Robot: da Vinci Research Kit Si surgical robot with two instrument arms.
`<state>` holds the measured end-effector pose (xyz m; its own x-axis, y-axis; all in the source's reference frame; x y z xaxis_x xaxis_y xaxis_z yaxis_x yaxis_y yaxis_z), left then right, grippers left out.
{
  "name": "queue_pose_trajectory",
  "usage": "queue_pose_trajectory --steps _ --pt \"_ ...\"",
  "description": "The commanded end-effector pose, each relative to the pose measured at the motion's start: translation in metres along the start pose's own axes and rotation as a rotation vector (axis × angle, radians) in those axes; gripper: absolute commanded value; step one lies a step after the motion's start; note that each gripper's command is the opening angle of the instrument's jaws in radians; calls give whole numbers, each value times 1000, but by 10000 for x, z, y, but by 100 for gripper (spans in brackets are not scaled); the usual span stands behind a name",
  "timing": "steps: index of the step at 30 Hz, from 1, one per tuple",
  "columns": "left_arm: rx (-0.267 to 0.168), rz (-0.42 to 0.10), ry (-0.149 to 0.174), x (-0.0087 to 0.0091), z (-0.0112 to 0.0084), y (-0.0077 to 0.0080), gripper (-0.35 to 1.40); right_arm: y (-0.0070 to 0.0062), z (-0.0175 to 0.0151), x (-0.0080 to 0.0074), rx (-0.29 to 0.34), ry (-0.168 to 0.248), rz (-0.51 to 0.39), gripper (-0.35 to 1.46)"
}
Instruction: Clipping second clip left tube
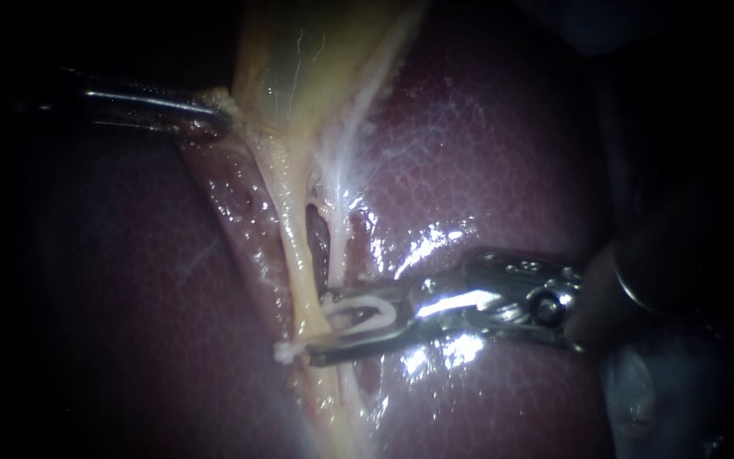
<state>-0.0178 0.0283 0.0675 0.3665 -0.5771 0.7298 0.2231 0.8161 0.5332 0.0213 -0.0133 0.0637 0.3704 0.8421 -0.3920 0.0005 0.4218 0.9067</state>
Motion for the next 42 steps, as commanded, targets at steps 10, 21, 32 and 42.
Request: queue_pose_trajectory --steps 10,21,32,42 --pt "0 0 0 0 0 0 -35 -16 26 20 105 55 45 48" --pt "0 0 0 0 0 0 -35 -61 17 56 157 99 65 46" --pt "0 0 0 0 0 0 -35 -59 11 56 160 101 65 -3" --pt "0 0 0 0 0 0 -35 -57 12 56 150 108 66 -35"
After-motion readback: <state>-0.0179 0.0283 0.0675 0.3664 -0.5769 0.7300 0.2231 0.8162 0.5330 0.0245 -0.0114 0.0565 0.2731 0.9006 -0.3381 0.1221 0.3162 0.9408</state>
